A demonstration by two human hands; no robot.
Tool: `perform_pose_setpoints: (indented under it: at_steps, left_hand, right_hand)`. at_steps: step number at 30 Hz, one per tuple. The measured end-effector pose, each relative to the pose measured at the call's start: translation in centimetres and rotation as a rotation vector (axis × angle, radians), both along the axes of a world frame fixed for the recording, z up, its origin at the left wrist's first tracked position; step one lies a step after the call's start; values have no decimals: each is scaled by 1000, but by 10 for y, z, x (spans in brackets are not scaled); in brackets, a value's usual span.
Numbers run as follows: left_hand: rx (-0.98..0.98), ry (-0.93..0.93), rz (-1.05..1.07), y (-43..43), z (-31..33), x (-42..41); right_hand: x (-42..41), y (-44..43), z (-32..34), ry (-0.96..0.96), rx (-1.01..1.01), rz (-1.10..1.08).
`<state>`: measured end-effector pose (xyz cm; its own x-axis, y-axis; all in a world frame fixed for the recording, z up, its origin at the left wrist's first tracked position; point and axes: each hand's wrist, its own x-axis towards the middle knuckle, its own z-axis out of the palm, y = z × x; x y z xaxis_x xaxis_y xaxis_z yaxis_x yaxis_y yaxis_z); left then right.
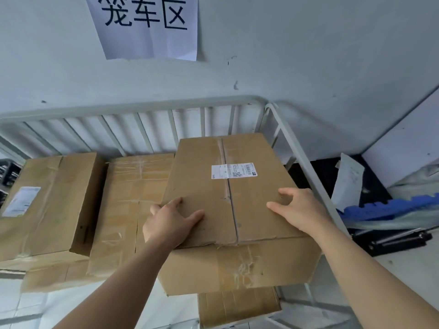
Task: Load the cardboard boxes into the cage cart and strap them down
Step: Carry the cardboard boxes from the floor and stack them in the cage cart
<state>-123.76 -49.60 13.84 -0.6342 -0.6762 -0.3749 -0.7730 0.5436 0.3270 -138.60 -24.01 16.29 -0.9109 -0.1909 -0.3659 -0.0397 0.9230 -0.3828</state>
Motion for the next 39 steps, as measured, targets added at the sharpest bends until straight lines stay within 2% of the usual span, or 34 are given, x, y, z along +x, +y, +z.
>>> perform_pose_setpoints:
  at_steps: [17, 28, 34, 39]
  left_hand:
    - [71, -61, 152, -17, -163, -104]
    - [11, -39, 177, 5, -271, -103]
    - [-71, 28, 182, 12, -296, -101]
    - [-81, -5, 139, 15, -298, -99]
  right_hand:
    - [-123, -31, -171, -43, -3, 49]
    - [-123, -28, -289, -55, -38, 2]
    - [-123, -31, -317, 15, -58, -10]
    - [-122, -28, -320, 17, -38, 36]
